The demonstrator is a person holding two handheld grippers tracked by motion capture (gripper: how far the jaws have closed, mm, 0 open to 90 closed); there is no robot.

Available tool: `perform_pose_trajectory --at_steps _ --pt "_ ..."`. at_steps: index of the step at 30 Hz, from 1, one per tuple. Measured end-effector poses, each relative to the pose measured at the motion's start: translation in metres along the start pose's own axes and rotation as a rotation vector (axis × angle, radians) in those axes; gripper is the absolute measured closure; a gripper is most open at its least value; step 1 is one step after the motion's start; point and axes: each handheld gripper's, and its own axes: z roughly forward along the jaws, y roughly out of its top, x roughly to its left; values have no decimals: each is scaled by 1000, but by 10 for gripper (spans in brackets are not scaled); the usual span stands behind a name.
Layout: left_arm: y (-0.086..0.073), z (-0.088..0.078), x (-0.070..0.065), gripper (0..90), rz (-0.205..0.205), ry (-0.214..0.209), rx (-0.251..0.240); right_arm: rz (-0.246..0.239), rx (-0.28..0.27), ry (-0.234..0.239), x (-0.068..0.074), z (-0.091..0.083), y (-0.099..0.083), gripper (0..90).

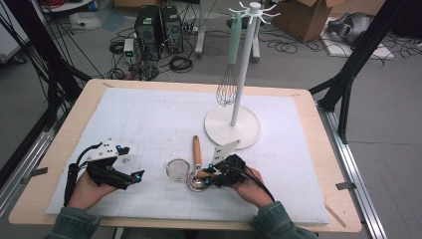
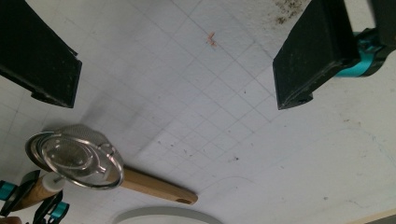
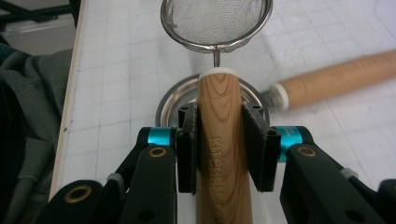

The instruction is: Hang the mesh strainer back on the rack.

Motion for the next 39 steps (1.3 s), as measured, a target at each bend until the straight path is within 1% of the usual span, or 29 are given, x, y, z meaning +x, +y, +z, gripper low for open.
perform_pose_trajectory --at_steps 2,4,5,7,9,11,12,13,17,18,20,25,27,31,32,33,34,35,39 --pt "0 0 0 17 0 -1 0 -20 17 5 -1 6 6 686" --pt "1 0 0 17 -2 -2 -3 -29 30 23 -1 12 12 686" --pt "1 0 0 17 3 -3 -3 -41 29 24 -2 16 14 686" --pt "2 0 0 17 8 -7 -1 -49 40 34 -3 21 19 686" --pt "3 1 -1 17 6 -12 -2 -58 48 38 -5 26 22 685" --pt "5 1 -1 17 16 -15 1 -62 48 37 -7 30 23 685" --pt "5 2 -2 17 14 -21 0 -58 53 41 -7 32 24 685" --pt "6 3 -3 17 15 -22 -1 -65 53 41 -7 33 24 684" --pt "11 6 -5 18 31 -43 2 -70 74 26 -8 37 24 681" --pt "12 7 -6 18 33 -52 3 -71 75 32 -9 38 23 681" --pt "14 10 -8 23 45 -62 5 -64 75 25 -8 38 24 679" --pt "20 19 -12 31 67 -92 16 -62 70 24 -9 38 23 667" --pt "22 22 -13 38 73 -104 20 -59 61 22 -9 38 23 641" --pt "26 27 -17 49 93 -123 28 -50 70 22 -9 37 23 619" --pt "26 28 -17 72 98 -130 28 -48 64 17 -9 36 23 607" --pt "27 29 -18 78 102 -134 30 -42 61 11 -8 35 23 591" --pt "28 30 -18 78 104 -135 32 -45 58 3 -8 34 23 583" --pt "29 31 -18 79 110 -135 32 -42 56 4 -9 33 22 580" --pt "31 34 -19 88 111 -150 30 -27 45 -9 -8 28 19 549"
